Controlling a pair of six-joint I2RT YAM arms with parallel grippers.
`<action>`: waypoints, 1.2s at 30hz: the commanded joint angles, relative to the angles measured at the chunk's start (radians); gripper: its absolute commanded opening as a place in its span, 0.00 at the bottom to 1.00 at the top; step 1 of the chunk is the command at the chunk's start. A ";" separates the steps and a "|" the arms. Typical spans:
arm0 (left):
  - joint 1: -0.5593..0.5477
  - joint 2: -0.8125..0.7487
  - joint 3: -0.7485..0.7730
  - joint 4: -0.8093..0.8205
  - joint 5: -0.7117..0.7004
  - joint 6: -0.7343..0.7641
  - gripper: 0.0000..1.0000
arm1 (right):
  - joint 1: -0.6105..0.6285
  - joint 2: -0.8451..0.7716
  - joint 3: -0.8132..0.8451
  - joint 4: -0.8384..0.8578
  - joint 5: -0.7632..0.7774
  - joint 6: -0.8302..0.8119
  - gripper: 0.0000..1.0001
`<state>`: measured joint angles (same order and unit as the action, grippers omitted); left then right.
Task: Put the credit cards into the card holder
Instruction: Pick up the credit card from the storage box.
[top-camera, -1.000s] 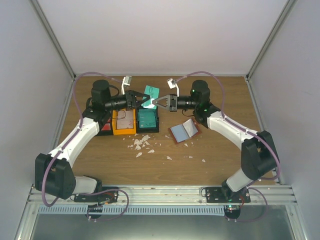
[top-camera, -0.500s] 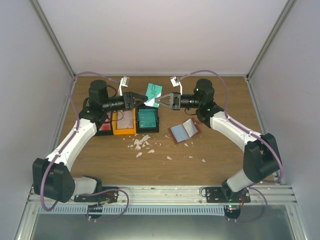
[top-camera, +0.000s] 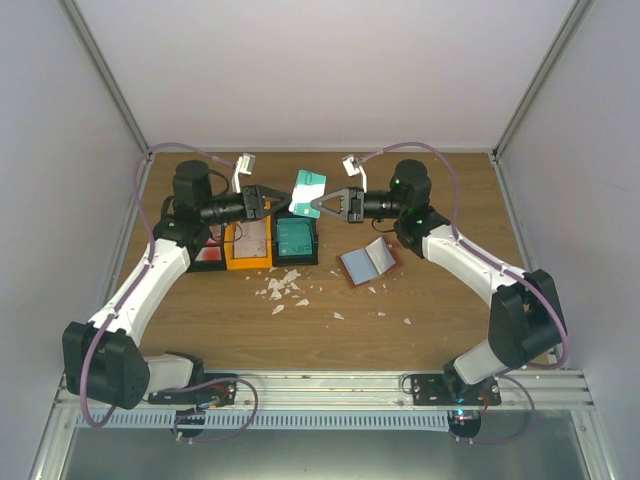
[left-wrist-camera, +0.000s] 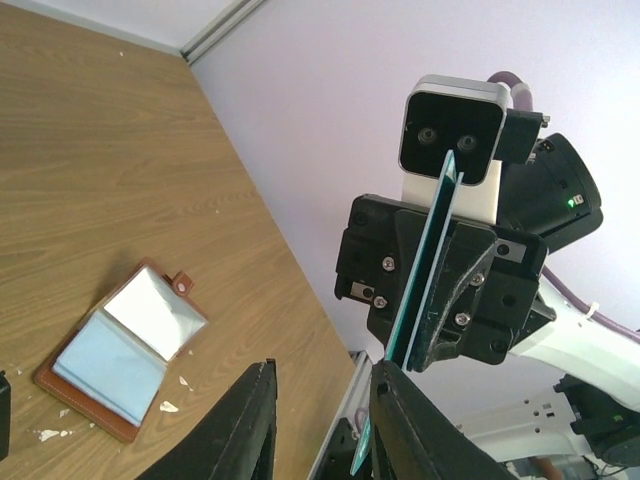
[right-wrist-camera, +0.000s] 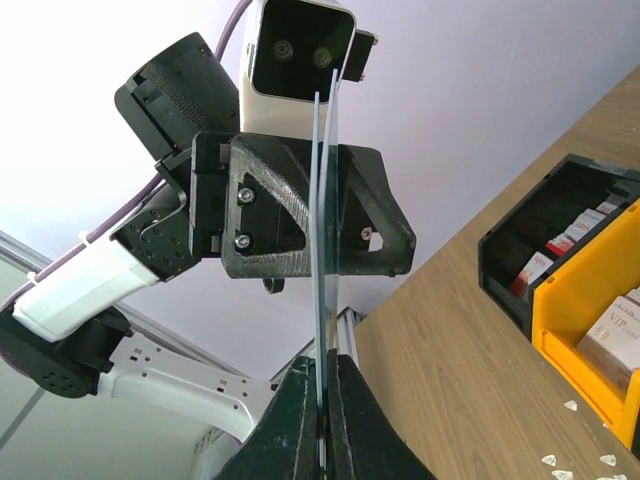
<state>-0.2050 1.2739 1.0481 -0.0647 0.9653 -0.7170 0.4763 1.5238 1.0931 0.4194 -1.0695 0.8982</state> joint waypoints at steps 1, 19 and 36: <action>0.001 -0.023 0.003 -0.016 -0.003 0.043 0.28 | 0.000 -0.025 -0.004 0.044 -0.053 0.007 0.00; -0.044 0.019 0.020 -0.026 0.144 0.120 0.21 | 0.024 0.029 0.037 0.000 -0.076 -0.004 0.01; 0.044 -0.023 0.030 -0.020 0.045 0.064 0.00 | -0.111 -0.049 -0.089 0.041 -0.094 0.013 0.01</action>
<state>-0.2333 1.2869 1.0618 -0.1135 1.0729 -0.6357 0.4541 1.5303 1.0470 0.4484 -1.1458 0.9131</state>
